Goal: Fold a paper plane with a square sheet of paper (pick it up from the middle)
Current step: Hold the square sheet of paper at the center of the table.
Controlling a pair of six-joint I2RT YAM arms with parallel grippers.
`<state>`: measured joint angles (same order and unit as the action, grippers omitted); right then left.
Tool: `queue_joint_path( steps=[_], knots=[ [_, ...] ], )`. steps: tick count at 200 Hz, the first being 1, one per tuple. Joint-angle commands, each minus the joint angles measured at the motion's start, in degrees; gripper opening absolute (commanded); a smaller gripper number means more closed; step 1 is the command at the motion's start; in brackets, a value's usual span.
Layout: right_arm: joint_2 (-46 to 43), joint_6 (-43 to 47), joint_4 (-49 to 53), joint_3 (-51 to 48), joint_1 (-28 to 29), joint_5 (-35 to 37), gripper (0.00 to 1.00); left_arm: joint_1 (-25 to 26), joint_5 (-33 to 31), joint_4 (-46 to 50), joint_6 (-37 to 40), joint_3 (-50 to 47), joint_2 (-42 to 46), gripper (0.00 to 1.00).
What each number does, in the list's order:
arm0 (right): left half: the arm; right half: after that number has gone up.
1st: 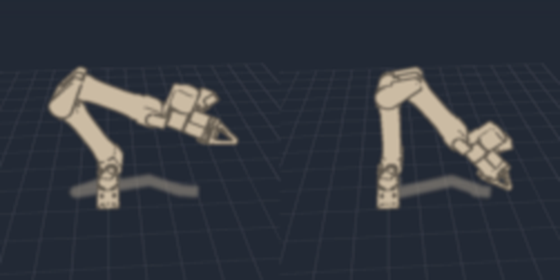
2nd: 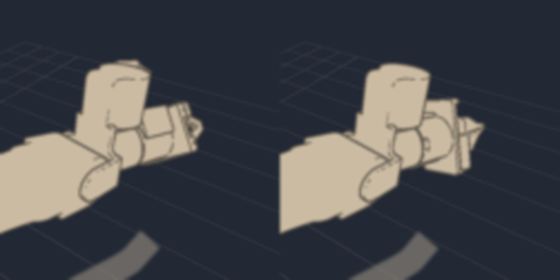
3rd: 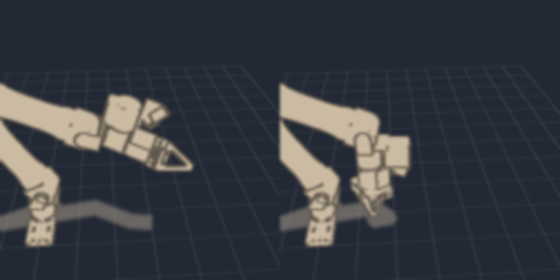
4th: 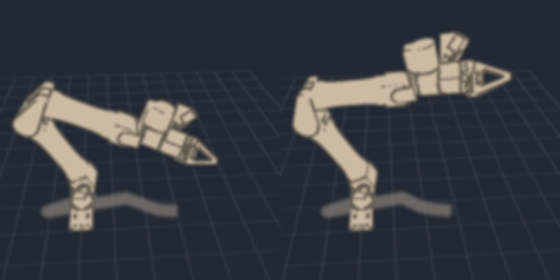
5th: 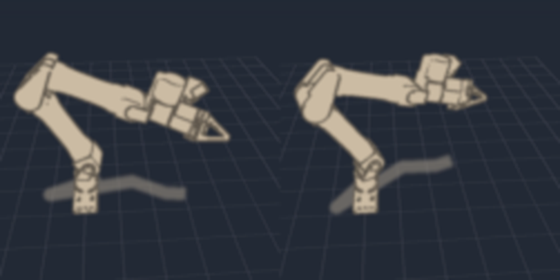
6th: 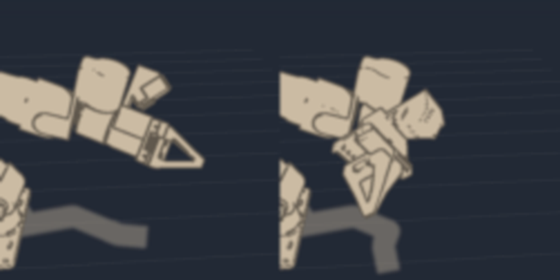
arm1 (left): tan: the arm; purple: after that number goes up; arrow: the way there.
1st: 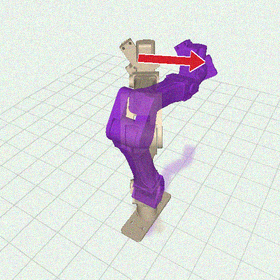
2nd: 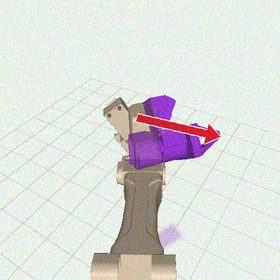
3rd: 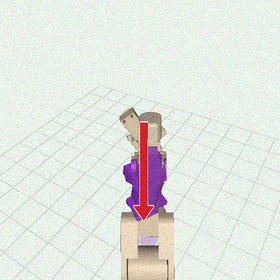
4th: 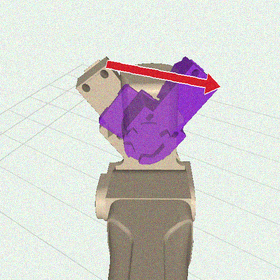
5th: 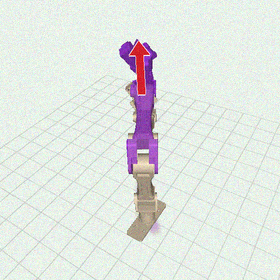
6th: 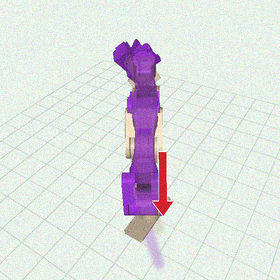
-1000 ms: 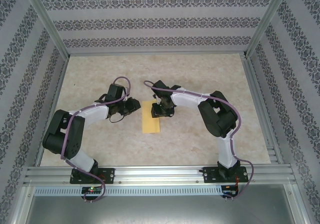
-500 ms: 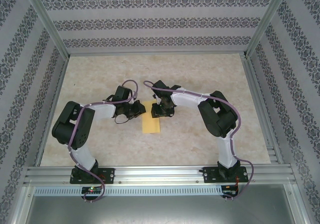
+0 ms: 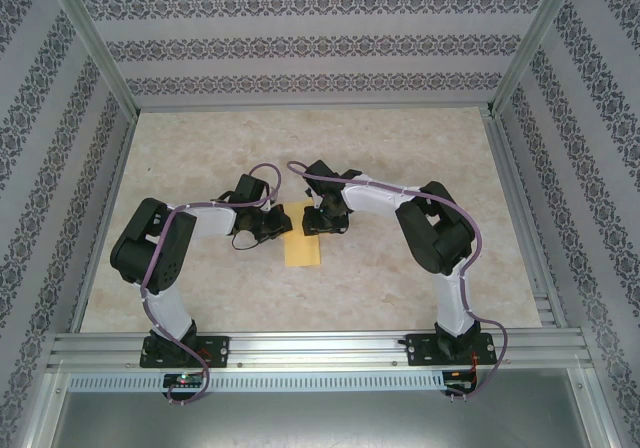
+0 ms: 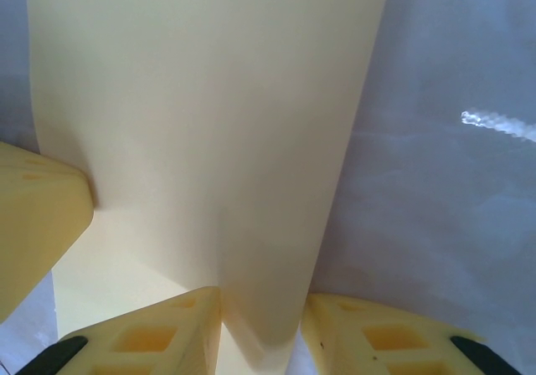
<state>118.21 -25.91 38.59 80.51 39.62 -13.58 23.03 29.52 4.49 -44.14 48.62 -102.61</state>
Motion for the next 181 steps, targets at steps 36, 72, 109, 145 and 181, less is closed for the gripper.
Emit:
queue_joint_path(
  steps=[36, 72, 109, 145, 181],
  knots=[
    [-2.1, -3.3, -0.5, -3.3, -2.0, 2.4, 0.42, 0.4, -5.0, 7.5, 4.3, 0.0, -2.3, 0.04],
    [-11.3, -6.3, -3.4, -6.4, -4.4, 2.6, 0.43, 0.4, -6.1, 9.1, 4.6, 0.3, -3.3, 0.04],
    [-12.1, -7.3, -7.2, -6.0, -3.9, -2.2, 0.18, 0.4, -7.7, 10.9, 4.1, 0.6, -3.6, 0.03],
    [-7.8, -9.1, -9.7, -3.4, -1.7, -5.5, 0.00, 0.4, -8.0, 11.9, 3.3, 1.0, -4.4, 0.02],
    [-3.2, -10.2, -10.4, -0.1, -0.8, -7.1, 0.00, 0.5, -8.3, 12.8, 2.7, 1.4, -5.1, 0.01]
  ],
)
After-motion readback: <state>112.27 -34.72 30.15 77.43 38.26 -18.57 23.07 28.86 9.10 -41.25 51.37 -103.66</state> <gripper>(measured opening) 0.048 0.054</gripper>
